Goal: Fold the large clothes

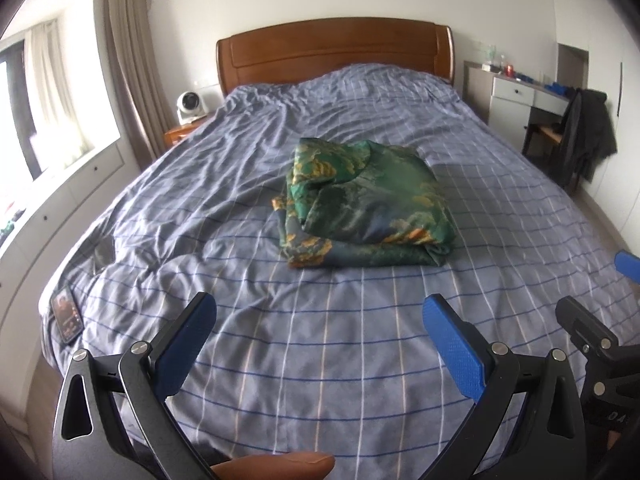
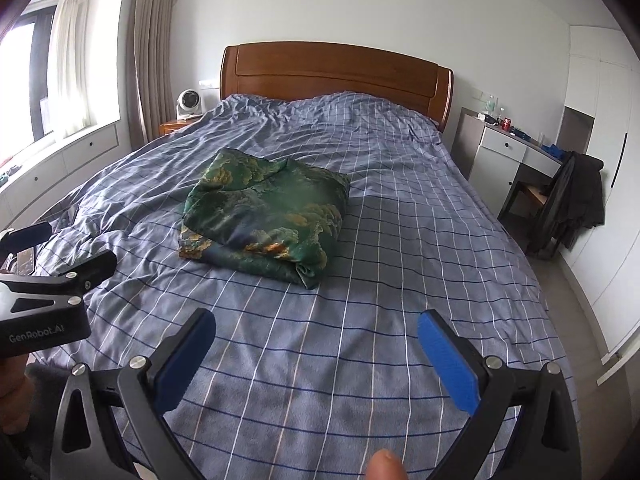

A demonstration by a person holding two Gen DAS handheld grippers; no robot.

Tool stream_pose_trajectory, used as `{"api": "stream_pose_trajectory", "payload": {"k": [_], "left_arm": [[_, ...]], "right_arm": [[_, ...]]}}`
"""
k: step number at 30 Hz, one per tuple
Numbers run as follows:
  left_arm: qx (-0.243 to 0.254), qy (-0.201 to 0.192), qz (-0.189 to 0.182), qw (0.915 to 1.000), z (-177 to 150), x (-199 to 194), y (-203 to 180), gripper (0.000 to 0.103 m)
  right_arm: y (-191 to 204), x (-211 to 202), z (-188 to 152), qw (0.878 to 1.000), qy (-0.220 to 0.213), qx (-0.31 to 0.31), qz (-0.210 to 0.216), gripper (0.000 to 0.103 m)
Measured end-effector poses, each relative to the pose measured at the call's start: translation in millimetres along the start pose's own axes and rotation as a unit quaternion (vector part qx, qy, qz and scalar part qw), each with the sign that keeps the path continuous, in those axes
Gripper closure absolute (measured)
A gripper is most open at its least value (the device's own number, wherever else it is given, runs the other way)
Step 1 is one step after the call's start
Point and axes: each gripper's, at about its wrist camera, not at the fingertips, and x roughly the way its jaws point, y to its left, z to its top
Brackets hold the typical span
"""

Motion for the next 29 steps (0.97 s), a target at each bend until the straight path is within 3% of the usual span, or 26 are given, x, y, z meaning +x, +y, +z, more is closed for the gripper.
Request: {"api": "stream_pose_trajectory", "payload": {"k": [20,29], "left_arm": [[0.008,0.017,-0.013,0.9997,-3.1,4.4,-7.4,0.000],[0.006,-0.003,-0.017,0.9998,-4.3,-1.4,-9.1,0.000]], "right_arm": [[-4.8,-7.1,-2.6,1.000,0.009,0.005,-0.022,0.000],[-6.1,-5.9,-3.6,1.000,0.010,0.009,-0.019,0.000]]}}
